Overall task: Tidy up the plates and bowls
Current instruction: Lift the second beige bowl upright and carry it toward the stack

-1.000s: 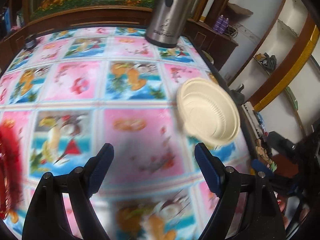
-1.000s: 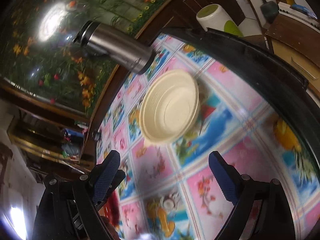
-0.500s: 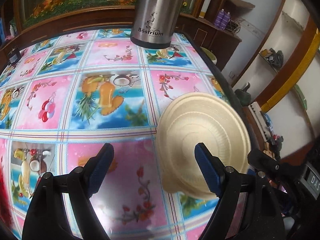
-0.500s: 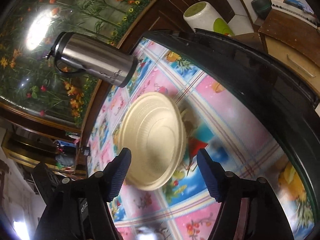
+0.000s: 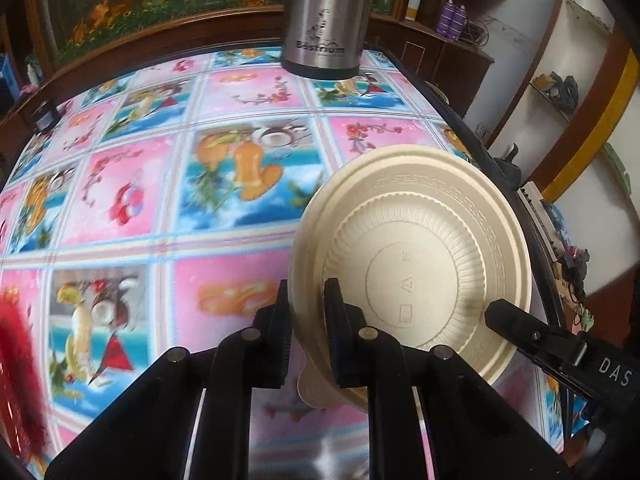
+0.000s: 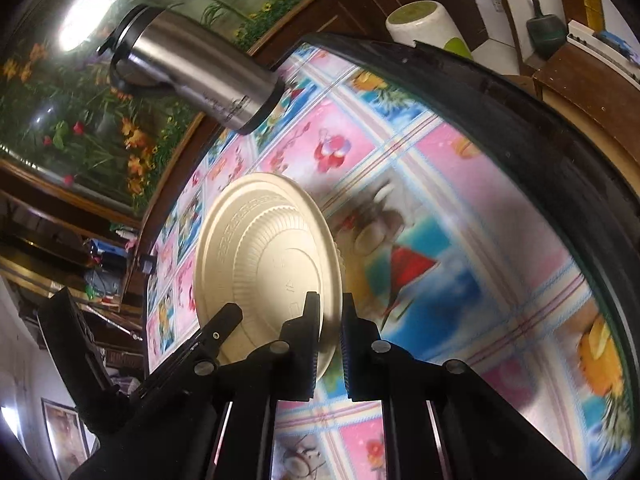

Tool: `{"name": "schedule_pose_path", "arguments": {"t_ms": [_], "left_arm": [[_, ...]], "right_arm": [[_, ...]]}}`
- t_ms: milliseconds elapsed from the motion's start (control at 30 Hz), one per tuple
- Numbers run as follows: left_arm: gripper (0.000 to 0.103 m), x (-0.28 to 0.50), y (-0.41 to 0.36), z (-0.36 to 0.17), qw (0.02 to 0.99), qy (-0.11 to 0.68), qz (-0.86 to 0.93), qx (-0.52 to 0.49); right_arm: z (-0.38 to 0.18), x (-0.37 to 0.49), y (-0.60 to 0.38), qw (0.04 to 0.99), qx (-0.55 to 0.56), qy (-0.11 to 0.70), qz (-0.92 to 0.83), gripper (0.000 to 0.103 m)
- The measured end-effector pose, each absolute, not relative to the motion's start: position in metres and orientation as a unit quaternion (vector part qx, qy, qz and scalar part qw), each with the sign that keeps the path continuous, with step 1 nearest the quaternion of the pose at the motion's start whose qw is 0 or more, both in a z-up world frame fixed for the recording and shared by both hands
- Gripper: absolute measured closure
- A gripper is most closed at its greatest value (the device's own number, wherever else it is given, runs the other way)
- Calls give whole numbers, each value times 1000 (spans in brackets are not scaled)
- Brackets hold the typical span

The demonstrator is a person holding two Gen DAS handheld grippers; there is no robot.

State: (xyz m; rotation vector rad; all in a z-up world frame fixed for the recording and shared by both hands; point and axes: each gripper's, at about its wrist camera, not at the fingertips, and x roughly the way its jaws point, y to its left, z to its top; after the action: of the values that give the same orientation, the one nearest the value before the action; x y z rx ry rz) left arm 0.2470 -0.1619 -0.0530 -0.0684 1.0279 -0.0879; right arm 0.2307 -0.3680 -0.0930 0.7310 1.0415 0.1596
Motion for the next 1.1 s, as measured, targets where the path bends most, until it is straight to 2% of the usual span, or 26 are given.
{"name": "schedule_pose_path", "arguments": {"t_ms": [600, 1100], "left_arm": [[90, 158, -97, -36, 888, 457, -24, -51], [90, 105, -34, -20, 898, 432, 13, -82]], "right_arm": [[-62, 145, -301, 830, 282, 465, 123, 93], [-39, 106, -243, 839, 240, 457, 171, 93]]}}
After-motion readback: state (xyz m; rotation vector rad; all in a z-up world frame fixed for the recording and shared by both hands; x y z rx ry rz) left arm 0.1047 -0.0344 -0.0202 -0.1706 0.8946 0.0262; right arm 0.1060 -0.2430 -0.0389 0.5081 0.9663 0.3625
